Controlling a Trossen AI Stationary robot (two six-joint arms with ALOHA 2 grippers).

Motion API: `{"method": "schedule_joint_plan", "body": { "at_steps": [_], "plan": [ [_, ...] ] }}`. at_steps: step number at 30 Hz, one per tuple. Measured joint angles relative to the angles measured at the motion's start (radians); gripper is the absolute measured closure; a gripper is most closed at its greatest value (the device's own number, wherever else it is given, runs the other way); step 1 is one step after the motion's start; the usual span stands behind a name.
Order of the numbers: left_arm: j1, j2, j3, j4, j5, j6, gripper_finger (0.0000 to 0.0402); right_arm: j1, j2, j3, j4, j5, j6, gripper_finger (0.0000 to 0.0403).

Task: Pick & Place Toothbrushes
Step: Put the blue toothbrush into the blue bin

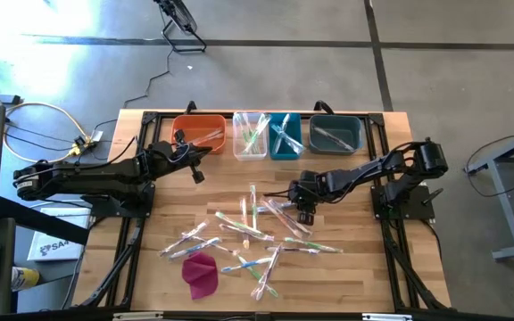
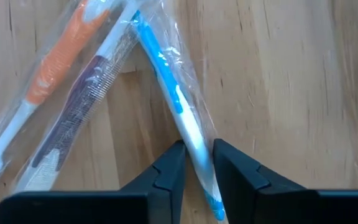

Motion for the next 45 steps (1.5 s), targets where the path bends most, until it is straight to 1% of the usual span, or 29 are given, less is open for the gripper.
{"method": "schedule_joint_plan", "body": {
  "at_steps": [5, 12, 20, 24, 26, 29, 37, 42, 45],
  "plan": [
    [0.0, 0.0, 0.0, 0.0, 0.0, 0.0, 0.0392, 0.0, 0.0, -0.001, 0.0, 0.0, 0.002, 0.0352],
    [0.0, 0.0, 0.0, 0.0, 0.0, 0.0, 0.0392, 0.005, 0.001, -0.001, 0.0, -0.003, 0.06, 0.0375],
    [0.0, 0.0, 0.0, 0.0, 0.0, 0.0, 0.0392, 0.035, 0.001, -0.002, 0.0, 0.022, 0.065, 0.0377],
    [0.0, 0.0, 0.0, 0.0, 0.0, 0.0, 0.0392, 0.043, -0.026, -0.003, -0.007, 0.017, 0.068, 0.0381],
    [0.0, 0.0, 0.0, -0.001, 0.0, 0.0, 0.0392, 0.044, -0.051, -0.006, -0.025, -0.002, 0.074, 0.0381],
    [0.0, 0.0, 0.0, -0.001, 0.0, 0.0, 0.0392, 0.045, -0.094, -0.007, -0.035, 0.0, 0.076, 0.0382],
    [0.0, 0.0, 0.0, -0.001, 0.0, 0.0, 0.0392, 0.05, -0.151, -0.005, -0.06, 0.06, 0.105, 0.0383],
    [0.0, 0.0, 0.0, -0.001, 0.0, 0.0, 0.0392, 0.07, -0.153, -0.004, -0.061, 0.117, 0.105, 0.0383],
    [0.0, 0.0, 0.0, -0.001, 0.0, 0.0, 0.0392, 0.083, -0.154, -0.004, -0.061, 0.132, 0.105, 0.0383]
  ]
}}
